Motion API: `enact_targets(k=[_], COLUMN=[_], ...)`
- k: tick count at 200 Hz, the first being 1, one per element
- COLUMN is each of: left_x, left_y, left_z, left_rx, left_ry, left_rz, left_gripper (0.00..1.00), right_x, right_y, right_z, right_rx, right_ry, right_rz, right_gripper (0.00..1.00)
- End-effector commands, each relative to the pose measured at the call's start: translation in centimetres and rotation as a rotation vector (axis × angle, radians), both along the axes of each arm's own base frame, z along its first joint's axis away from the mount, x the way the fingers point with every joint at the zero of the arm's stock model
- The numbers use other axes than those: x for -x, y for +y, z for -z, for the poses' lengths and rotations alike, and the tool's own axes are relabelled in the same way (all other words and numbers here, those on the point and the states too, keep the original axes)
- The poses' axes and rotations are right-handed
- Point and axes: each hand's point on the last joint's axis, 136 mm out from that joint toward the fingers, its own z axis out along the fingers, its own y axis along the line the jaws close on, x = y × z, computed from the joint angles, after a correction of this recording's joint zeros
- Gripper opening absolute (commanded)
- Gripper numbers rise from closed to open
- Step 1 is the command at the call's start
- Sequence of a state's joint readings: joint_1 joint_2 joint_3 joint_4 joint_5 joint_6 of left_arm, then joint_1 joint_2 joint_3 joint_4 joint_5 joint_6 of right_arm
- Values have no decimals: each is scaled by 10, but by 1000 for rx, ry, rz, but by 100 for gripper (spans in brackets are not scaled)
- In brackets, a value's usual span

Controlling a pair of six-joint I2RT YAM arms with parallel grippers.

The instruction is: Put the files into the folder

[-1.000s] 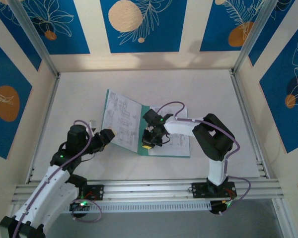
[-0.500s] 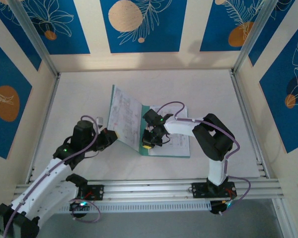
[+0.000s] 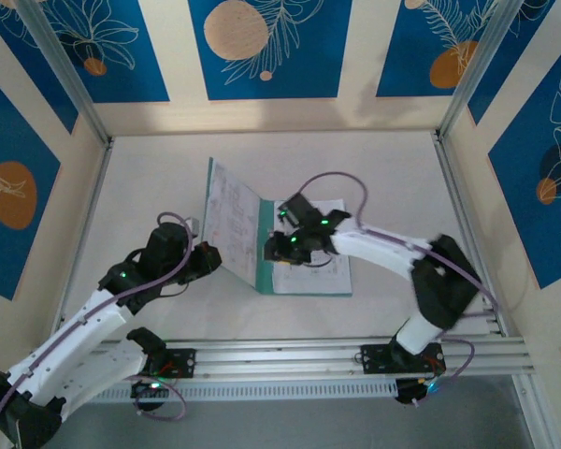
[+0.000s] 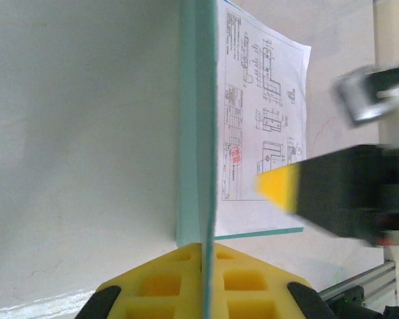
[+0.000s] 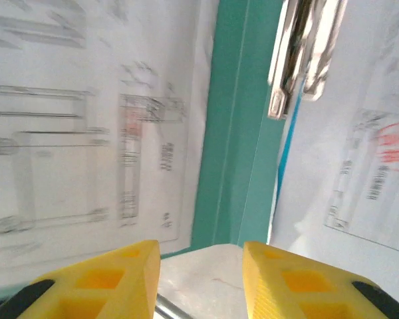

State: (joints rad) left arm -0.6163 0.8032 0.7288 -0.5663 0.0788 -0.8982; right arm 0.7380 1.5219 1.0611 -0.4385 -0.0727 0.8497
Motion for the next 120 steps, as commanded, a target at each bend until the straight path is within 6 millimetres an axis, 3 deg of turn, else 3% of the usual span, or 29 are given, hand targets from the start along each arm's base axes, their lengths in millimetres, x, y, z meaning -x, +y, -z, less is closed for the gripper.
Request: enact_targets(k=[1, 23, 41, 66, 83, 96, 120], left_x=[-6, -7, -7, -7, -6, -3, 3], left_y=[-2, -11, -20, -35, -45, -61, -98], left_z=[-13, -15, -18, -23, -28, -35, -43], left_rx=[-38, -58, -112, -211, -285, -314, -318], left_ry=[-53, -59, -72, -94, -119, -157, -200], left_rz=[13, 41, 66, 101, 118, 160, 239], left_gripper=[0, 0, 0, 0, 16, 24, 26], right_x=[-9, -13, -14, -16, -14, -11, -11], right_y=[-67, -135, -165, -174, -178, -182, -183], right_z=[9, 38, 58, 79, 93, 103, 104], right_rx=[27, -21, -36, -20, 24, 62, 94], right_ry=[14, 143, 212, 286, 334, 371, 373], right_rz=[176, 396, 479, 495, 501, 511, 503], right_gripper=[37, 21, 12, 7, 4, 3, 2])
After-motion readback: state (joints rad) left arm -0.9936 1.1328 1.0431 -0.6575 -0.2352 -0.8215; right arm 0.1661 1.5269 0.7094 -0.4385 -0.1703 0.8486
